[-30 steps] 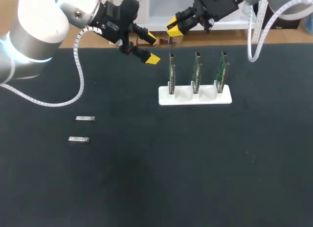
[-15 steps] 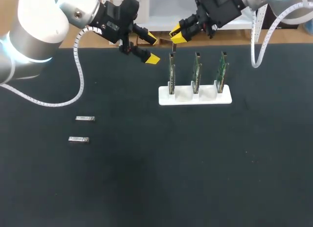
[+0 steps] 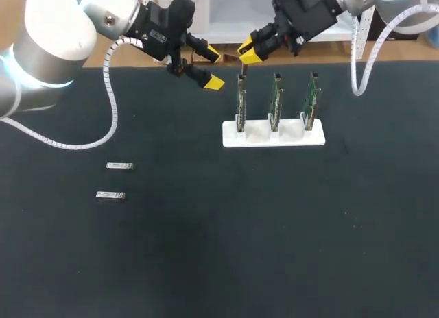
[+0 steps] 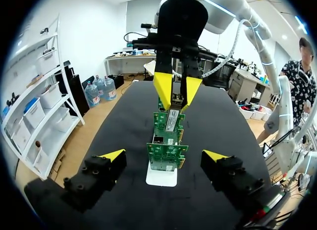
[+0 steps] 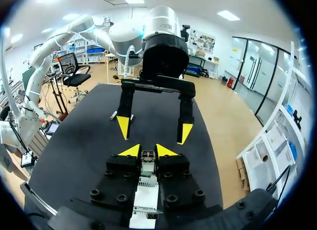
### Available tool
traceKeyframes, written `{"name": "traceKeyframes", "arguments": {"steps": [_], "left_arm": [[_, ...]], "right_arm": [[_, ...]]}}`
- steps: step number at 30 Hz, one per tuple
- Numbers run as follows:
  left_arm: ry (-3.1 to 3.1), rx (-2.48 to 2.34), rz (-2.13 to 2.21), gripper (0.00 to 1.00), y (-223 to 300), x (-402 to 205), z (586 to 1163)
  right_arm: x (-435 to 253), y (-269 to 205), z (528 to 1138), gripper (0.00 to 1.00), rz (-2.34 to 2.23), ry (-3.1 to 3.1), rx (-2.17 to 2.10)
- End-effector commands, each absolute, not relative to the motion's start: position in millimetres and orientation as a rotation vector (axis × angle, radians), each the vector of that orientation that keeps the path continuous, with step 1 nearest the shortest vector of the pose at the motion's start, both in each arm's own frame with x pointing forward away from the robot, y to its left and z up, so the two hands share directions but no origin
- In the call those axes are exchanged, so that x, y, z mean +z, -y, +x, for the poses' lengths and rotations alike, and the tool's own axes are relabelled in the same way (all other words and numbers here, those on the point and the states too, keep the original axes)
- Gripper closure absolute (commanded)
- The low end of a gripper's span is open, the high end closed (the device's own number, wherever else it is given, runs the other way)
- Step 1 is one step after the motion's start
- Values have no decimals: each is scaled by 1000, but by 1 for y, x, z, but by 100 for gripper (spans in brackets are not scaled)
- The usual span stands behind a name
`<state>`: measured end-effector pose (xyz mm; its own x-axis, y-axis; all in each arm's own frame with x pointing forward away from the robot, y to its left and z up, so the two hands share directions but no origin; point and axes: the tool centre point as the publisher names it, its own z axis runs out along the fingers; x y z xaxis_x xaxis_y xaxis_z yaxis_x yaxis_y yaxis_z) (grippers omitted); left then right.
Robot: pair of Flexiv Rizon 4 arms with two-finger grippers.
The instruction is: Pick up the optical module with the left hand, and insert it into the network port with the right hand.
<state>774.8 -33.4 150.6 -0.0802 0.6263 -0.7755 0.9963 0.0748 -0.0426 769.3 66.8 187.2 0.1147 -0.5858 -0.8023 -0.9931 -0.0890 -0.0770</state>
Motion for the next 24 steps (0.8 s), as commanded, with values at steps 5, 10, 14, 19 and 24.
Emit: {"name": "traceKeyframes", "arguments": {"steps": [5,10,14,19,24], "left_arm": [[-1776,-814,1616,0,34,151,777],[-1776,-814,1616,0,34,151,777],[-1776,-814,1616,0,34,151,777],[-1776,-814,1616,0,34,151,777],[-1776,-814,1616,0,34,151,777]], "right_arm": [[184,-70,773,100,-1762,-1542,815],[183,-71,776,100,-1763,-1547,809],[182,-71,778,100,-1763,-1549,807],[181,-71,778,100,-1767,-1551,807],[180,-71,779,100,-1767,-1554,809]]}}
